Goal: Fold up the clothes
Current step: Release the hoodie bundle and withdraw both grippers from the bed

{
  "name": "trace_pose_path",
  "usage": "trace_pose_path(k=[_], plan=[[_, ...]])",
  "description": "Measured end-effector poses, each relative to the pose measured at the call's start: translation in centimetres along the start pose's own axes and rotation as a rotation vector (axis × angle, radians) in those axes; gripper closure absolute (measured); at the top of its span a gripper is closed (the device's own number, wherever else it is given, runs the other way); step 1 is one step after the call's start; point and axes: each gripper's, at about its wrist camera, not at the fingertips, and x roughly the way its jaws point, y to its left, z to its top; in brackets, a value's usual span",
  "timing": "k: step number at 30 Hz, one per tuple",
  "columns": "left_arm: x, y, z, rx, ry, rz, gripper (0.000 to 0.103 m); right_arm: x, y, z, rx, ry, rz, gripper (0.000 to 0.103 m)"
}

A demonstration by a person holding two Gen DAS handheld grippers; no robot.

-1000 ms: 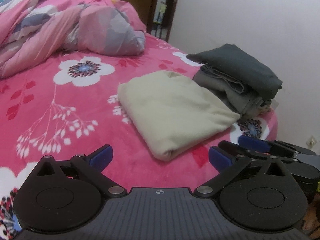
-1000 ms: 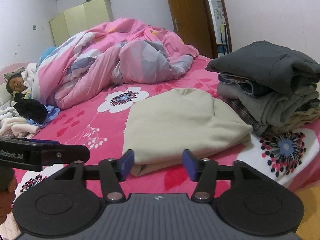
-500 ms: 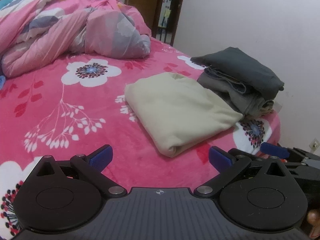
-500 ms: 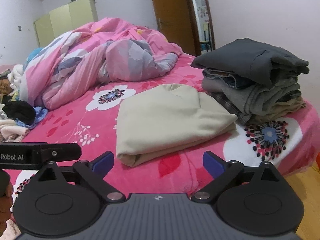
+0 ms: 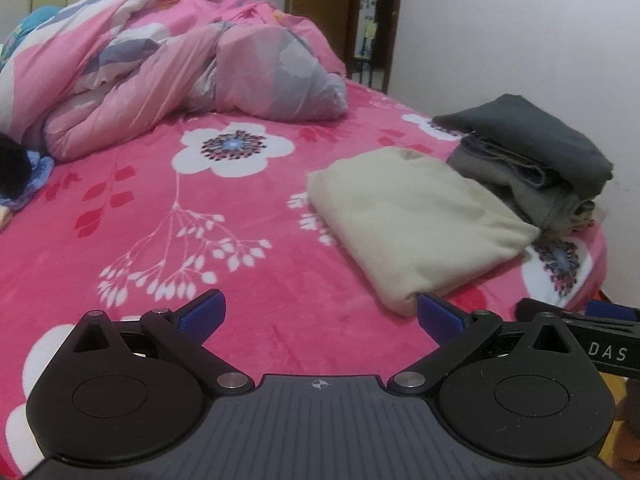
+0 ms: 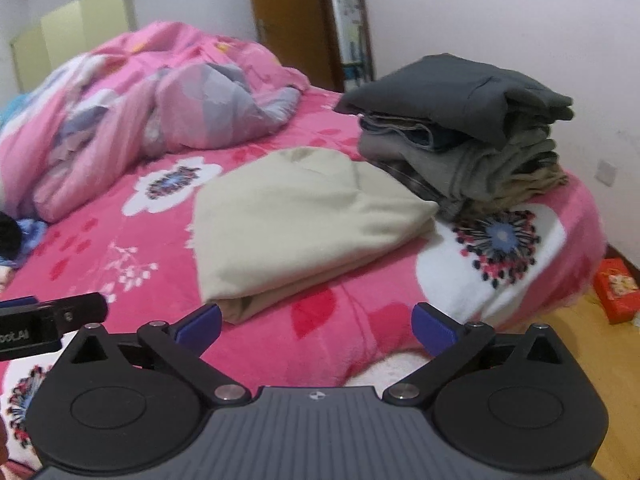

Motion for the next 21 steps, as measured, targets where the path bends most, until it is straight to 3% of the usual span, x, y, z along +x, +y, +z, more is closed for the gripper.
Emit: trace_pose_path(k=[5, 21], plan=[[-0.1, 0.1, 0.0, 0.006, -0.022, 0.031, 0.0, 0.0, 0.9, 0.3, -0.027, 0.001, -0.033, 0.0], [-0.8, -0.6, -0.5, -0.061, 0.01, 0.016, 0.0, -1.6, 1.8, 0.4, -0.13, -0.021, -0.119, 0.0]])
